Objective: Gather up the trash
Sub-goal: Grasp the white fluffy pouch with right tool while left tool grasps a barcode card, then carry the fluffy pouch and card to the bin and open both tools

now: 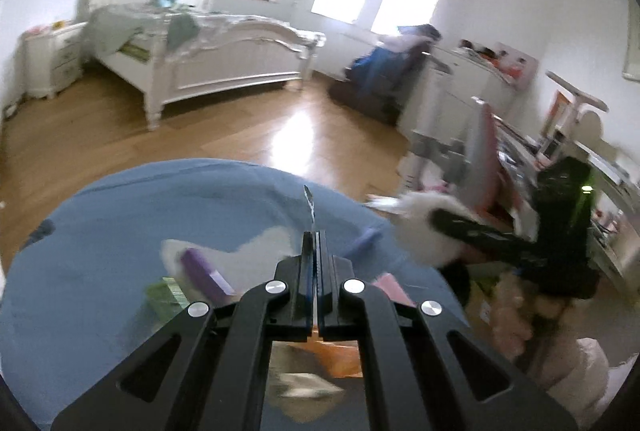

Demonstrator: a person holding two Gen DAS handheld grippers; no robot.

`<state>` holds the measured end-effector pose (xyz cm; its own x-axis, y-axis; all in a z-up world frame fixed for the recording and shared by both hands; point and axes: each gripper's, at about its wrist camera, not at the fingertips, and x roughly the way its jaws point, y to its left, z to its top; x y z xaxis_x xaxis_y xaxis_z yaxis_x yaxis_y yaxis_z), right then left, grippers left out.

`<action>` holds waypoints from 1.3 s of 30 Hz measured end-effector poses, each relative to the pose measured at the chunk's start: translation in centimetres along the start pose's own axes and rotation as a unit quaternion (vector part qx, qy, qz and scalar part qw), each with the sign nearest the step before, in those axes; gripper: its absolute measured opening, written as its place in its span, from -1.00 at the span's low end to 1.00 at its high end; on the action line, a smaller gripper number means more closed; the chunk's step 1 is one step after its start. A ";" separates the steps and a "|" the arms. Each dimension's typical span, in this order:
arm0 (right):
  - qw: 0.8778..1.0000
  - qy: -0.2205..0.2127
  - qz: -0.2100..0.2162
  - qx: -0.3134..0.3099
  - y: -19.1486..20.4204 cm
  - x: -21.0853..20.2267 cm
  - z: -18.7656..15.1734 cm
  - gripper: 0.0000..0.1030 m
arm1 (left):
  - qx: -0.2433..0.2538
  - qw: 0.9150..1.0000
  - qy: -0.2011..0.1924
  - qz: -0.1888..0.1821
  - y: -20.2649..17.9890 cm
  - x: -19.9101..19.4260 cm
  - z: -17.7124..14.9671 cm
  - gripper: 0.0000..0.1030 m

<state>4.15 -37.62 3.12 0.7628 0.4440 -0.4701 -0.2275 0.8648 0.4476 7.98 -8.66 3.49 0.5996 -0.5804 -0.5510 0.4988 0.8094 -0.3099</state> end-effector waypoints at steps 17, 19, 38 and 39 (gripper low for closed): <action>0.979 -0.090 -0.182 0.026 -11.0 -8.2 -4.4 -0.22 | 0.043 0.991 0.058 -0.112 -12.4 9.2 0.1 -0.97; 0.976 -0.089 -0.198 0.036 -12.9 -8.4 -5.1 -0.22 | 0.049 0.989 0.069 -0.123 -13.8 10.8 0.0 -0.97; 0.966 -0.043 -0.233 0.109 -25.3 -6.3 -9.0 -0.22 | 0.076 0.975 0.159 -0.132 -19.8 22.8 -2.3 -0.96; 0.966 -0.041 -0.232 0.111 -25.4 -6.2 -9.0 -0.22 | 0.077 0.975 0.160 -0.131 -19.8 23.0 -2.4 -0.96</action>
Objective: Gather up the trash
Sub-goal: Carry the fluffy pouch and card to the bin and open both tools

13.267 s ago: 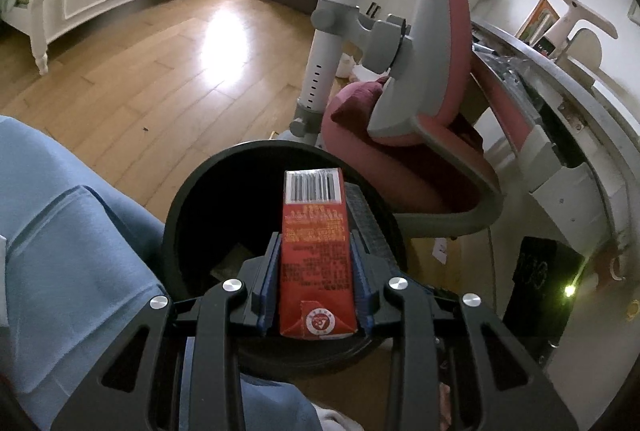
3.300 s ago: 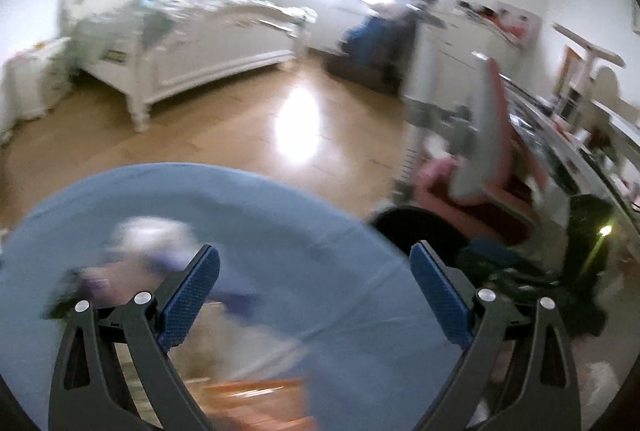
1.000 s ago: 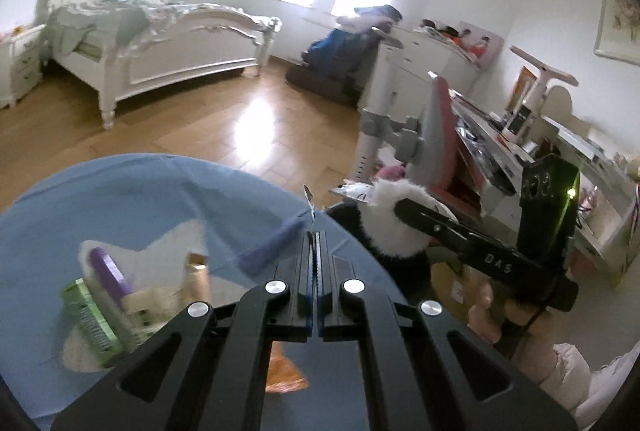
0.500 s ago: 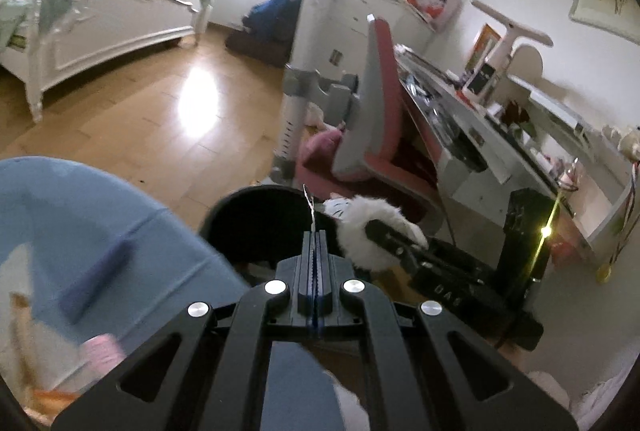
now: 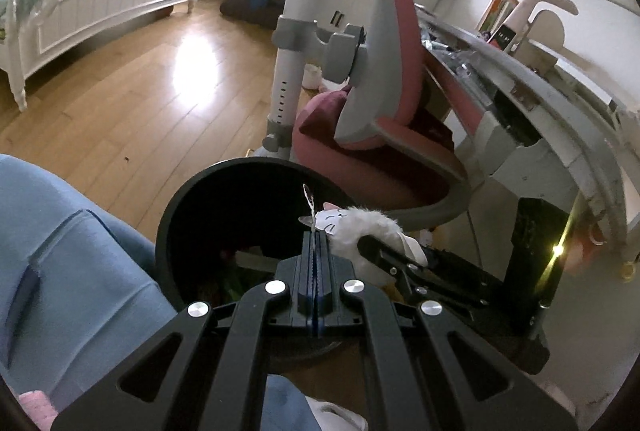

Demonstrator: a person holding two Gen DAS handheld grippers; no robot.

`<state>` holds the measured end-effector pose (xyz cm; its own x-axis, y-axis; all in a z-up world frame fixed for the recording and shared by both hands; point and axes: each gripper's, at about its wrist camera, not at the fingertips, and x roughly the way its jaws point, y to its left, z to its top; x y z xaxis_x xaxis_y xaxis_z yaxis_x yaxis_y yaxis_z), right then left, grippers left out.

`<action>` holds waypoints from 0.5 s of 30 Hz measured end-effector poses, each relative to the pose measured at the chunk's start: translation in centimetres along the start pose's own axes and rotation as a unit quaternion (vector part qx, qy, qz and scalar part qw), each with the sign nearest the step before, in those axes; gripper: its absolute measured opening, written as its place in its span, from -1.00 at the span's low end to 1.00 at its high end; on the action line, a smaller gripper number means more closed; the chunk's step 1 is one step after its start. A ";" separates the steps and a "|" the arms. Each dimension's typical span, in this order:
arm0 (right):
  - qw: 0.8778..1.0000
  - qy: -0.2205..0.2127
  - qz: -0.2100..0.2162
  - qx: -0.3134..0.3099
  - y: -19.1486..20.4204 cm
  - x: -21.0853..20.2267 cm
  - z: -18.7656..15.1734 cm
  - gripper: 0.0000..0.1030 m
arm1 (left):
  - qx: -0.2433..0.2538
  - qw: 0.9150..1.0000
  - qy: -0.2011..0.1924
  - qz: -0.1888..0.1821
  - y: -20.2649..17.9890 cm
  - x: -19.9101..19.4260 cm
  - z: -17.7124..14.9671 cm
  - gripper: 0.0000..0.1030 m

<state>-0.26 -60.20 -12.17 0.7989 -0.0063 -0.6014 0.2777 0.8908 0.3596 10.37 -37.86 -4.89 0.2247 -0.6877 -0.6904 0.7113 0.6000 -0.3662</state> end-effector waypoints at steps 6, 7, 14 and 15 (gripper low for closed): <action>1.000 0.010 0.002 0.005 -0.1 1.1 -0.1 -0.22 | -0.003 1.000 0.010 0.004 0.1 1.5 0.3 -0.96; 1.000 0.012 0.003 0.005 -0.2 1.3 -0.1 -0.22 | -0.004 1.000 0.010 0.004 0.1 1.6 0.3 -0.96; 1.000 0.013 0.003 0.022 -0.2 1.7 0.1 0.26 | -0.001 1.000 0.011 0.015 0.1 1.9 0.7 -0.89; 1.000 0.012 0.002 0.024 -0.2 1.7 0.1 0.30 | 0.001 1.000 0.012 0.017 0.0 1.9 0.8 -0.89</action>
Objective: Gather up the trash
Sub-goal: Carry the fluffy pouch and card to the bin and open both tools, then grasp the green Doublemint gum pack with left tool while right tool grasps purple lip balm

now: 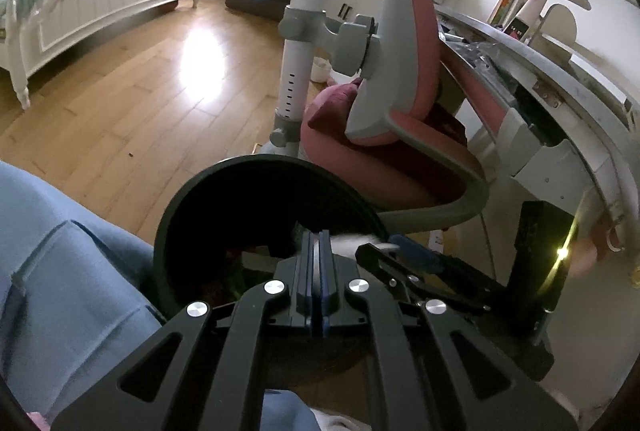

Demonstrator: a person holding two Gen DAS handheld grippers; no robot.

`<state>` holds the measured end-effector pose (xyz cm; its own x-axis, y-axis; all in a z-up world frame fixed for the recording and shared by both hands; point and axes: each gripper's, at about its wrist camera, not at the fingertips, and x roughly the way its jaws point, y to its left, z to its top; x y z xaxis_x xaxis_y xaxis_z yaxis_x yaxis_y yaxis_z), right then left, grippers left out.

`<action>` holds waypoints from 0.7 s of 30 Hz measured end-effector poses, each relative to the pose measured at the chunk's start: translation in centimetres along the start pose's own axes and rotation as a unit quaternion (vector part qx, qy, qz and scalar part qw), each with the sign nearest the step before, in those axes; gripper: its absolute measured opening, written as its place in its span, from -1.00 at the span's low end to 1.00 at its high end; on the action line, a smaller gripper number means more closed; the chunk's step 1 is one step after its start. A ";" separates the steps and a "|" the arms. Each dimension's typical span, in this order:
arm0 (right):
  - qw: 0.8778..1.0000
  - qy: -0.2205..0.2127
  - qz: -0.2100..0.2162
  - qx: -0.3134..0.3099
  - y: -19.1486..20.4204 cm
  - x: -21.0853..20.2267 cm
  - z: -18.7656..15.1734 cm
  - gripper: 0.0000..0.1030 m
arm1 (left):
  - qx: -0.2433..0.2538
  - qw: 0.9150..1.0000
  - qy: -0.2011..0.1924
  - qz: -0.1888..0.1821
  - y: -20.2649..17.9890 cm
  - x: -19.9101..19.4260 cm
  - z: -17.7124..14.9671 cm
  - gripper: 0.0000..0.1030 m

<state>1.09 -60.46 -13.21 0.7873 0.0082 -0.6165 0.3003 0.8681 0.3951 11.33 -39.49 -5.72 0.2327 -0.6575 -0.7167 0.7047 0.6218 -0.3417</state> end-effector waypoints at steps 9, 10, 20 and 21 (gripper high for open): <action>1.000 0.000 0.002 -0.002 0.5 -0.1 0.1 0.31 | -0.016 1.000 0.005 0.002 0.6 -2.2 -0.7 -0.87; 1.000 0.000 0.003 -0.004 0.8 -0.3 0.1 0.31 | -0.016 1.000 0.005 0.004 0.5 -2.5 -0.8 -0.70; 0.996 0.009 0.056 -0.067 9.0 -2.4 -0.4 0.39 | -0.049 0.988 -0.094 0.110 4.2 -13.7 -4.7 0.87; 0.995 0.010 0.063 -0.075 10.0 -2.6 -0.5 0.41 | -0.064 0.985 -0.104 0.122 5.3 -15.2 -5.3 0.88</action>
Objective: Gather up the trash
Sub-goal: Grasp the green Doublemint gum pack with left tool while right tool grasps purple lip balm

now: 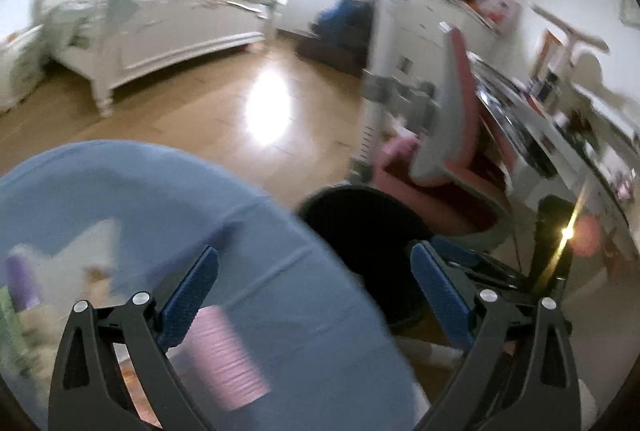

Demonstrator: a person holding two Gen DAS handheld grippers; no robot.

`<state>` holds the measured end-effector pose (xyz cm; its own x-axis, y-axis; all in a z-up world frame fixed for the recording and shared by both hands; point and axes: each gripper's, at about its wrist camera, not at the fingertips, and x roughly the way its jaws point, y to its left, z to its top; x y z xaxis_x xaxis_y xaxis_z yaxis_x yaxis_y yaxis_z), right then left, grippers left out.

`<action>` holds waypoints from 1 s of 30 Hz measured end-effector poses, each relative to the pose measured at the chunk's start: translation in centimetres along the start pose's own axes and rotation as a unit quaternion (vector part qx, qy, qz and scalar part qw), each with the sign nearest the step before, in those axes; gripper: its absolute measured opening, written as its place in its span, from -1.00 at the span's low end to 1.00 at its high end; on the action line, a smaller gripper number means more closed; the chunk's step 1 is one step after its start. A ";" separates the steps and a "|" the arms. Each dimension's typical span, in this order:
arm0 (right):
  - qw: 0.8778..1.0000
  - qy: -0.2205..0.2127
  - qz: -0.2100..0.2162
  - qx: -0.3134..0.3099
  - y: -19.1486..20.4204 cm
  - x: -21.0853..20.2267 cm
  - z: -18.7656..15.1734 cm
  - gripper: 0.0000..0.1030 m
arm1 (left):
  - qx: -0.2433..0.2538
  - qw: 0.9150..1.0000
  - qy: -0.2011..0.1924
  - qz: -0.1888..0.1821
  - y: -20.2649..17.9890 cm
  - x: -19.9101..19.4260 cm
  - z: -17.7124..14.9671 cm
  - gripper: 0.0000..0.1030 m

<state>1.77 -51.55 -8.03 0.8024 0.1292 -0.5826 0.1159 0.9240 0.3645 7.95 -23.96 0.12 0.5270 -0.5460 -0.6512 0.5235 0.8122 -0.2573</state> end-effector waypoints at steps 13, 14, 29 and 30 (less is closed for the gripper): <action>0.981 0.066 0.115 -0.142 17.5 1.7 -1.0 0.41 | -0.150 0.974 -0.013 0.171 17.8 -7.3 -4.1 0.83; 0.978 0.071 0.123 -0.153 18.8 1.8 -1.2 0.41 | -0.151 0.974 -0.005 0.172 18.3 -6.9 -4.3 0.75; 0.933 0.182 0.150 -0.274 33.9 9.8 0.6 0.03 | -0.123 0.976 0.033 0.175 22.5 -6.0 -5.8 -0.34; 0.929 0.194 0.150 -0.278 34.6 10.7 0.4 0.03 | -0.121 0.977 0.034 0.174 22.8 -6.2 -5.9 -0.35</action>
<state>14.63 -18.32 -1.32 0.4657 0.4306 -0.7731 -0.4857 0.8547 0.1835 12.65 -0.81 -5.91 0.5954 -0.2204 -0.7726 0.1433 0.9753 -0.1678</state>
